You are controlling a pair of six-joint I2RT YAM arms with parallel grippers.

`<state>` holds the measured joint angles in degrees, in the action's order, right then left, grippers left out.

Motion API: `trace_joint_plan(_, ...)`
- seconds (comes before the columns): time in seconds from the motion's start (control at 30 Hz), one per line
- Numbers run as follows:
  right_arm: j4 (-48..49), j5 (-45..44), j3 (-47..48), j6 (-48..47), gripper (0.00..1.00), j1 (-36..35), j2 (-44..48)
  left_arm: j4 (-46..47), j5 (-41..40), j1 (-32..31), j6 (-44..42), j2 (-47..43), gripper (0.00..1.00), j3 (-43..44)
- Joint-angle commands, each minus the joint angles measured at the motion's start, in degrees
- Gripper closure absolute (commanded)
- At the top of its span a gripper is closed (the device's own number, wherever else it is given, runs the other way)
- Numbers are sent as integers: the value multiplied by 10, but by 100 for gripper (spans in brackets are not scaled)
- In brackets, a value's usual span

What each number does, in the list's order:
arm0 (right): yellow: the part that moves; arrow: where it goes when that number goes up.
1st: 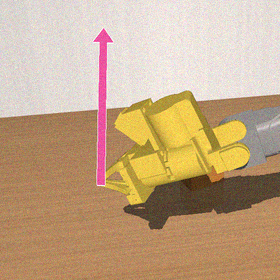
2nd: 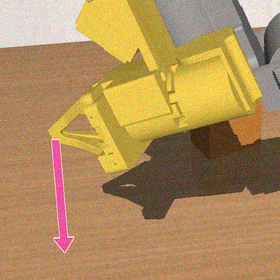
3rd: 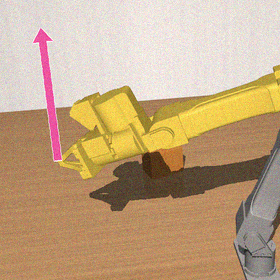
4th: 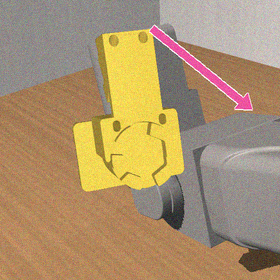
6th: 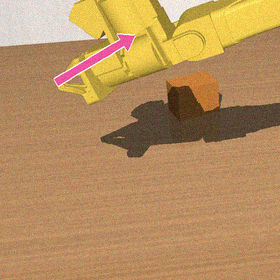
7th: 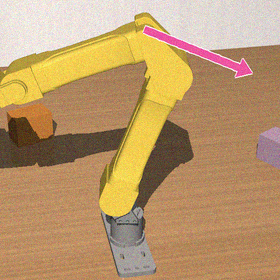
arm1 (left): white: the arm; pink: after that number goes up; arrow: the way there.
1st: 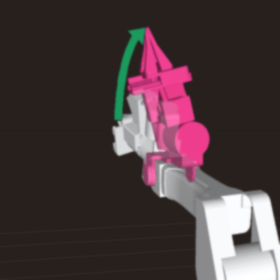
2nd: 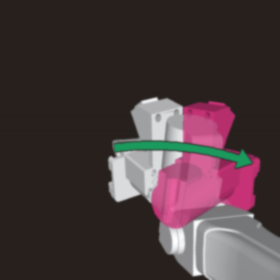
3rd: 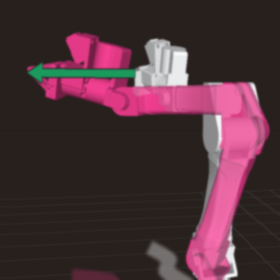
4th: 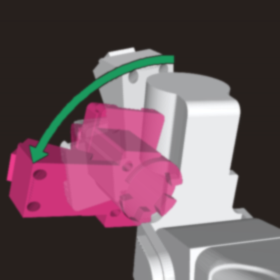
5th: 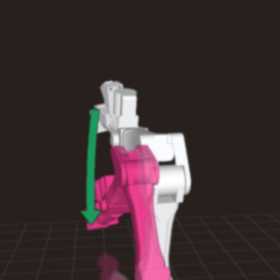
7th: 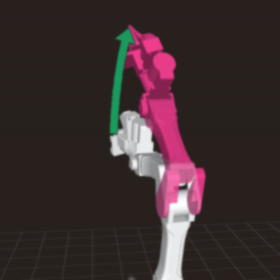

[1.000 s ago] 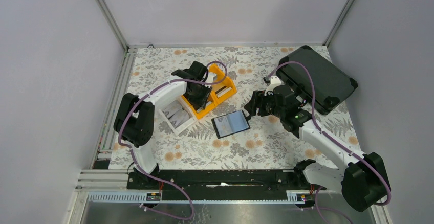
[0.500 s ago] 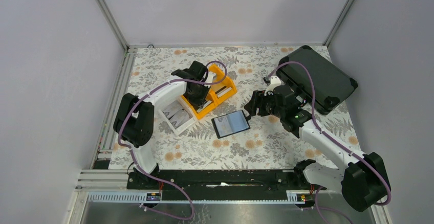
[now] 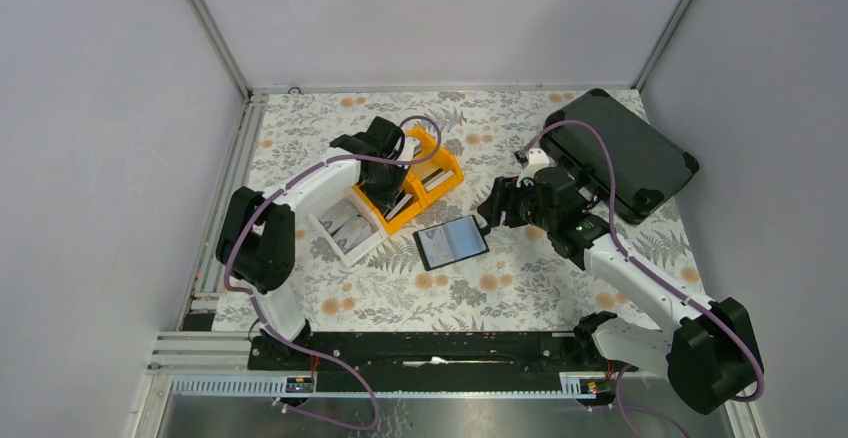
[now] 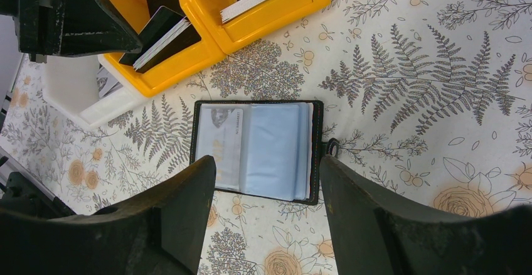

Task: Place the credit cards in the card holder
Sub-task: Pick up the credit card from the storage box, then insert the credit card into the card holder.

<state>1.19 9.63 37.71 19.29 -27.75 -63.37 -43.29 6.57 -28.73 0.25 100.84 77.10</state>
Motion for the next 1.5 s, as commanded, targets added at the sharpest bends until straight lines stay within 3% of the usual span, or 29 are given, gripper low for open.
trace_joint_plan(0.0,15,-8,3,-7,31,3,9,-10,-26,0,5,-31,100,5)
trace_joint_plan(0.23,15,-17,5,-4,31,3,14,11,-117,1,24,-83,100,10)
trace_joint_plan(0.43,15,-27,4,3,30,3,30,53,-130,1,41,-150,100,9)
trace_joint_plan(0.63,48,23,-8,25,20,3,67,124,-102,0,95,-265,100,-16)
trace_joint_plan(0.83,195,196,-56,117,14,3,100,307,63,-22,247,-380,100,-155)
trace_joint_plan(0.97,284,288,-76,191,12,3,111,469,131,-56,361,-441,100,-283)
trace_joint_plan(1.07,351,343,-87,249,13,2,106,602,123,-99,429,-494,100,-374)
trace_joint_plan(1.17,410,373,-96,303,13,2,107,668,118,-134,472,-523,100,-424)
trace_joint_plan(1.3,367,374,-83,311,19,1,101,763,120,-165,522,-556,100,-489)
trace_joint_plan(1.47,367,390,-87,330,24,0,112,790,103,-187,533,-592,100,-528)
